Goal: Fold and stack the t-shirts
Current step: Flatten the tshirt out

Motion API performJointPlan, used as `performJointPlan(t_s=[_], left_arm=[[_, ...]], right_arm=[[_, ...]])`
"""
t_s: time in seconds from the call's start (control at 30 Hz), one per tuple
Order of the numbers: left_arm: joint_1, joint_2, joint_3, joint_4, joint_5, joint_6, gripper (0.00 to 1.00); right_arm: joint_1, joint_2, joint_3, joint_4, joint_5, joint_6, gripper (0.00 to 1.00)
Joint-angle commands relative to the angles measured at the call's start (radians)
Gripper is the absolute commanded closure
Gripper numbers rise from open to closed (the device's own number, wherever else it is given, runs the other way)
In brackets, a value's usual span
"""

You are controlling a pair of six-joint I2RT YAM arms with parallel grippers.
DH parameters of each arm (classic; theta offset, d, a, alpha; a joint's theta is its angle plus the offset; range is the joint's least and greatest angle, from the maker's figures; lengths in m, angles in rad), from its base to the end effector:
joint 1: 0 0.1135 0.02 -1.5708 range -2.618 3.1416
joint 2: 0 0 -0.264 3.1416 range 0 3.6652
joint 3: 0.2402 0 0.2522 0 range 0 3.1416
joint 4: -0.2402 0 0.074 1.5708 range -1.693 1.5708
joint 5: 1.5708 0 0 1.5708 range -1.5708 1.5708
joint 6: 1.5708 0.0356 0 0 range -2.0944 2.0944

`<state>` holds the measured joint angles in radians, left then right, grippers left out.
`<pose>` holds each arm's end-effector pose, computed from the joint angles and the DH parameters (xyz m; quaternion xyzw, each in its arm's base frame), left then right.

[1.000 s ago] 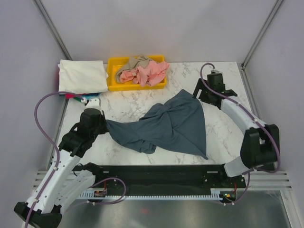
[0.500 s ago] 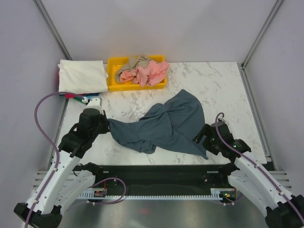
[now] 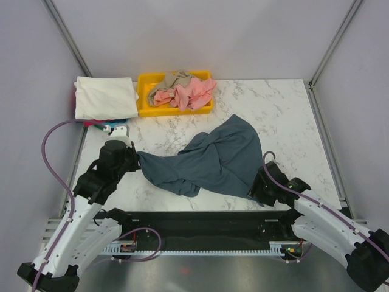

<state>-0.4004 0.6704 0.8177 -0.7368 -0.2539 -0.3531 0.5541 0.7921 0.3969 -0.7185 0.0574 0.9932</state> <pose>0.1295 -0.0451 0.3125 -0.0389 0.8761 -0.0681 0.4757 0.1134 0.0678 0.1642 0.2184 0.9488 0.1383 0.1815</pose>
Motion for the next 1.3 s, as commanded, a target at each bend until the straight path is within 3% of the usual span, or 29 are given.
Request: performJointPlan(t_s=[0.0, 0.2, 0.33, 0.37, 0.6, 0.83, 1.0, 1.1, 1.27], left_arm=[[0.006, -0.008, -0.002, 0.043, -0.008, 0.037, 0.98], [0.005, -0.003, 0.003, 0.045, -0.018, 0.039, 0.98], [0.005, -0.032, 0.055, 0.022, -0.028, 0.046, 0.98], [0.005, -0.041, 0.079, 0.001, -0.033, 0.046, 0.98], [0.005, -0.032, 0.456, -0.033, -0.038, 0.13, 0.98], [0.005, 0.049, 0.845, -0.032, 0.094, 0.276, 0.98], [0.005, 0.087, 1.085, -0.036, 0.292, 0.352, 0.98], [0.005, 0.087, 1.178, -0.033, 0.321, 0.387, 0.98], [0.005, 0.064, 1.275, 0.02, 0.442, 0.417, 0.98]], right_arm=[[0.039, -0.001, -0.01, 0.022, 0.056, 0.031, 0.42], [0.049, -0.005, 0.019, 0.002, 0.09, 0.016, 1.0], [0.049, -0.014, 0.169, -0.09, 0.188, -0.036, 1.0], [0.049, -0.016, 0.272, -0.12, 0.209, -0.078, 1.0], [0.049, 0.044, 0.784, -0.156, 0.364, -0.355, 1.0], [0.049, 0.093, 1.257, -0.125, 0.412, -0.652, 1.0], [0.049, 0.032, 1.404, -0.061, 0.378, -0.754, 1.0], [0.049, -0.032, 1.416, -0.018, 0.342, -0.781, 1.0], [0.046, -0.151, 1.379, 0.06, 0.15, -0.817, 1.0]])
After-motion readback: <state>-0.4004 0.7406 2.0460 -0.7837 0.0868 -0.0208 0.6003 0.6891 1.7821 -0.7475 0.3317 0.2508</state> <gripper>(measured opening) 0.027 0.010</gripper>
